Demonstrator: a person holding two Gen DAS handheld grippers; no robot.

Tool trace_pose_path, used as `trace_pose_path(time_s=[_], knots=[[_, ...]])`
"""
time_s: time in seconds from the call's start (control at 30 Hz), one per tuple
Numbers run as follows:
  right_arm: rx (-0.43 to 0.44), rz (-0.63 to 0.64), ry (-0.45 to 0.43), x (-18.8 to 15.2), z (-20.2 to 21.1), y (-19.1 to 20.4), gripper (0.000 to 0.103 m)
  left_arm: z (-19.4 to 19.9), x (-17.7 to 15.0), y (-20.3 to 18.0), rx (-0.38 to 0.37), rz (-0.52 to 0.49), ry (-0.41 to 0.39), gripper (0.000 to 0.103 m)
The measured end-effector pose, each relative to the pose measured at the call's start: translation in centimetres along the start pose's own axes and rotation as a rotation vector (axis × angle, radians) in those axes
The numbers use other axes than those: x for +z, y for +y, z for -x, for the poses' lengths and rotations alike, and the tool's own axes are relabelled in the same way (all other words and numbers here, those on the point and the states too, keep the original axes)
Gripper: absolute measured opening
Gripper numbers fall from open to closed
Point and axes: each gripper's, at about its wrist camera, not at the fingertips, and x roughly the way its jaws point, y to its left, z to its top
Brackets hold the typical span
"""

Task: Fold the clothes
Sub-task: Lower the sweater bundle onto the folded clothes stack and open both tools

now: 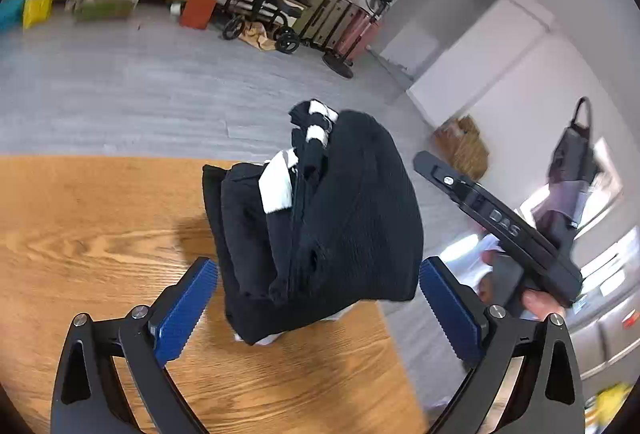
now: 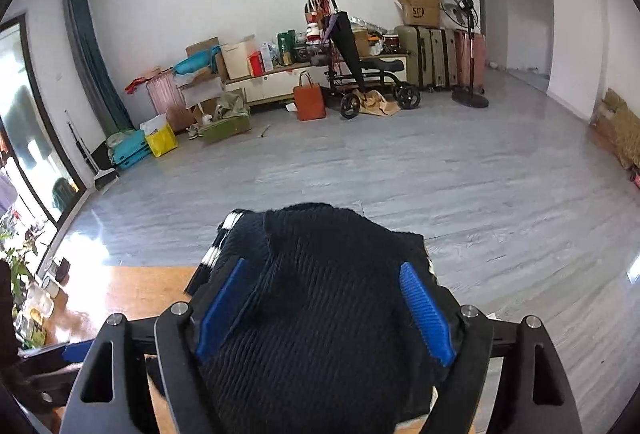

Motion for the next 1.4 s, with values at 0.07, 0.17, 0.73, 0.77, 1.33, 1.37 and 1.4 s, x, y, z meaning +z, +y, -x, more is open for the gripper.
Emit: trace_pose_path(time_s=[0.07, 0.17, 0.73, 0.77, 1.33, 1.37, 1.4], knots=[[-0.012, 0.022, -0.034, -1.3, 1.5, 0.0, 0.084, 0.1, -0.7, -0.7, 0.017, -0.052, -0.006, 0.103], [-0.017, 0.045, -0.096, -4.4, 4.1, -0.3, 0.086, 0.4, -1.8, -1.2, 0.013, -0.084, -0.037, 0.103], [-0.062, 0.070, -0.167, -22.9, 12.7, -1.2, 0.103, -1.8, -8.0, -5.0, 0.216, -0.241, -0.121, 0.103], [-0.063, 0.059, -0.168, -22.8, 12.9, -1.7, 0.103, -1.9, -8.4, -5.3, 0.233, -0.264, -0.130, 0.103], [-0.099, 0.029, -0.168, -20.3, 11.1, -3.2, 0.103, -0.9, -10.0, -6.5, 0.289, -0.349, -0.216, 0.103], [-0.096, 0.033, -0.164, -20.3, 10.9, -3.0, 0.103, -0.9, -9.9, -6.5, 0.290, -0.349, -0.207, 0.103], [-0.093, 0.037, -0.161, -20.2, 10.7, -2.9, 0.103, -0.9, -9.9, -6.5, 0.289, -0.355, -0.202, 0.103]])
